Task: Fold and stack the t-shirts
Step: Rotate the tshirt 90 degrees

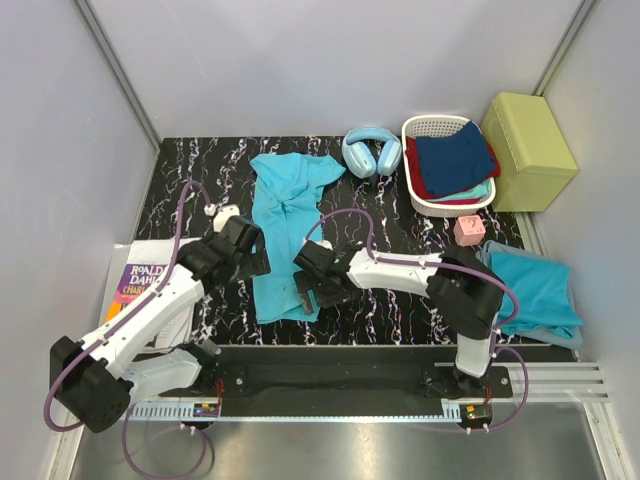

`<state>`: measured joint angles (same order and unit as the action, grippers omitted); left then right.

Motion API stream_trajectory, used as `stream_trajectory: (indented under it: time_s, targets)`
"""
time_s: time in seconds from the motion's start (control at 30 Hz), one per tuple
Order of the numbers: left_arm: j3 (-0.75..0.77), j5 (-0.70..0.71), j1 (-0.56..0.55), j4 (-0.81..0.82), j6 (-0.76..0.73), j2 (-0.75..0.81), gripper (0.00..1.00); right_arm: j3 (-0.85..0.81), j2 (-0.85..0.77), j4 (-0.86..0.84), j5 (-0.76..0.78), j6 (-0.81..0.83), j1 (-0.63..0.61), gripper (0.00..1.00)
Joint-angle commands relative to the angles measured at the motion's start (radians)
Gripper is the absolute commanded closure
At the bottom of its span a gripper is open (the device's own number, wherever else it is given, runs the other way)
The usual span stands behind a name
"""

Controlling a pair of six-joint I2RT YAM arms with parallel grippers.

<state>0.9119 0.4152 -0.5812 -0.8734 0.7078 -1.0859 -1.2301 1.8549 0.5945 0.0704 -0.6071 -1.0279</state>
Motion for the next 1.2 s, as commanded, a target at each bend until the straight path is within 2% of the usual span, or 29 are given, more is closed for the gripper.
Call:
stream_trajectory:
  time_s: [0.0, 0.27, 0.3, 0.37, 0.5, 0.57, 0.67, 0.73, 0.77, 0.9, 1.17]
  targets:
    - [-0.007, 0.008, -0.003, 0.016, 0.009, 0.024, 0.01, -0.017, 0.021, -0.03, 0.046, -0.003, -0.008, 0.15]
    - [-0.002, 0.007, -0.003, 0.017, 0.001, 0.011, 0.01, -0.005, 0.02, 0.031, 0.069, -0.028, -0.008, 0.24]
    - [-0.002, 0.005, -0.003, 0.017, -0.001, 0.004, 0.01, 0.0, 0.017, 0.037, 0.069, -0.029, -0.008, 0.31]
    - [-0.007, 0.005, -0.003, 0.02, -0.001, 0.003, 0.01, 0.029, -0.006, 0.048, 0.069, -0.039, -0.008, 0.37]
    - [-0.011, 0.0, -0.003, 0.027, 0.001, 0.001, 0.01, 0.07, -0.043, 0.07, 0.074, -0.055, -0.008, 0.45]
    - [-0.011, -0.004, -0.003, 0.033, 0.002, -0.002, 0.01, 0.086, -0.054, 0.083, 0.072, -0.057, -0.009, 0.52]
    - [-0.011, -0.009, -0.003, 0.034, 0.001, -0.008, 0.01, 0.101, -0.066, 0.097, 0.065, -0.068, -0.011, 0.72]
    - [-0.013, -0.01, -0.005, 0.034, 0.001, -0.009, 0.01, 0.116, -0.077, 0.102, 0.057, -0.075, -0.009, 0.79]
    - [-0.015, -0.012, -0.005, 0.037, 0.002, -0.011, 0.01, 0.122, -0.079, 0.105, 0.054, -0.077, -0.009, 0.86]
    - [-0.022, -0.016, -0.012, 0.039, 0.009, -0.014, 0.01, 0.15, -0.092, 0.113, 0.046, -0.085, -0.011, 1.0]
    - [-0.07, -0.072, -0.046, 0.039, 0.036, -0.029, 0.01, 0.205, -0.103, 0.113, 0.039, -0.095, -0.015, 1.0]
